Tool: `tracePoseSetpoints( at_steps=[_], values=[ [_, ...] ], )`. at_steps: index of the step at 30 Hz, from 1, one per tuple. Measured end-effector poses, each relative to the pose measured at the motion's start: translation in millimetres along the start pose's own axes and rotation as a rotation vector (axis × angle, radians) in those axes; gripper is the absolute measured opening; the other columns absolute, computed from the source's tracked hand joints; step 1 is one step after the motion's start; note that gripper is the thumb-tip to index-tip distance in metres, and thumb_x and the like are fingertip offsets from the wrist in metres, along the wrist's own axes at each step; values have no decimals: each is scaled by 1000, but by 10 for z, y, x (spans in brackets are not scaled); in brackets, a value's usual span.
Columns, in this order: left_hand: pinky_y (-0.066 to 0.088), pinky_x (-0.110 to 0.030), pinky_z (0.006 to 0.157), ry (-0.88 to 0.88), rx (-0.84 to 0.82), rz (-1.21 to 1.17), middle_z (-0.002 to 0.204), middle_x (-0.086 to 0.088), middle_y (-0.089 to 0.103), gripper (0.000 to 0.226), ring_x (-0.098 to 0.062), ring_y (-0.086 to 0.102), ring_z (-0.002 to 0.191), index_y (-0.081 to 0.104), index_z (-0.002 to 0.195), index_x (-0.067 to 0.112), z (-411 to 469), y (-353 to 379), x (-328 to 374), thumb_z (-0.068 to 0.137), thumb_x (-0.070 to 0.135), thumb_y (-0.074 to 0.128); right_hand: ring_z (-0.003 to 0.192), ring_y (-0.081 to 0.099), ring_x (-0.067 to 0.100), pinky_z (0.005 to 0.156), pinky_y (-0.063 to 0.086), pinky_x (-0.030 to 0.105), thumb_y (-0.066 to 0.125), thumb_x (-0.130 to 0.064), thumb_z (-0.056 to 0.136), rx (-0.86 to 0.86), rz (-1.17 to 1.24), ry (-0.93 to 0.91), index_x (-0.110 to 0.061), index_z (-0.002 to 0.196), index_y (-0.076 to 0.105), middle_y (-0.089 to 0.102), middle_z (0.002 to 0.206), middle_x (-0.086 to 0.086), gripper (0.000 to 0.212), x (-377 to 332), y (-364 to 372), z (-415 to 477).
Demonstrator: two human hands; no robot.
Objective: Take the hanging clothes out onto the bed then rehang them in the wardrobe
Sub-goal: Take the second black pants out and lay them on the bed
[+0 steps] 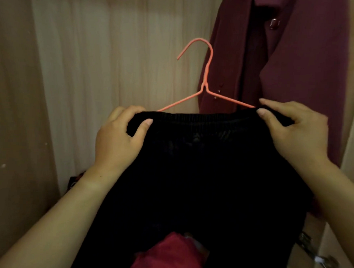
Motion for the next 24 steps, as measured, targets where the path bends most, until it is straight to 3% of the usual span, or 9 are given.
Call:
tracePoseSetpoints(
  at_steps=[3,6,13,16,20,24],
  values=[
    [31,-16,67,31,-71,-20,91,11,55,21,-1,47,80,63,100,26,-99,-194,142,85,39,57,78,60,7,75,44,15,63,-38,85,-22,-34,35,-30,108,68,65,83,-10,25,-193,-320,-267],
    [35,-21,68,37,-121,-41,91,9,57,21,-10,53,83,63,99,26,-392,-310,324,84,39,57,81,59,3,76,42,9,63,-35,85,-47,-58,87,-28,107,69,65,84,-12,24,-309,-652,-654],
    [37,-20,68,145,-44,-162,88,6,57,18,-5,51,80,67,100,19,-652,-648,1124,87,32,62,89,61,-1,86,47,23,60,-39,86,79,-106,143,-38,106,62,63,92,-22,20,-647,-1720,-1001],
    [38,-21,69,228,18,-254,89,12,51,18,1,46,79,67,100,19,-554,-853,1531,89,32,61,87,58,-8,85,42,15,59,-35,88,165,-136,129,-38,103,64,60,88,-36,16,-830,-2219,-950],
    [44,-27,70,298,-18,-341,90,4,60,18,-9,55,80,67,101,22,-595,-1030,2079,89,34,61,89,58,-9,89,42,14,60,-31,88,226,-215,163,-29,108,64,64,98,-12,21,-1016,-2894,-1045],
    [49,-39,65,347,-79,-397,90,3,59,18,-13,57,79,67,101,25,-932,-1099,2619,88,36,61,85,55,-19,84,40,6,61,-30,87,256,-320,190,-24,109,64,63,96,-10,23,-1134,-3599,-1436]
  ],
)
Point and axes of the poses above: each hand's wrist, its own z-axis towards the middle knuckle, its own y-axis out of the palm, x = y × z, the point moved 1 cm from there along z, towards the middle knuckle
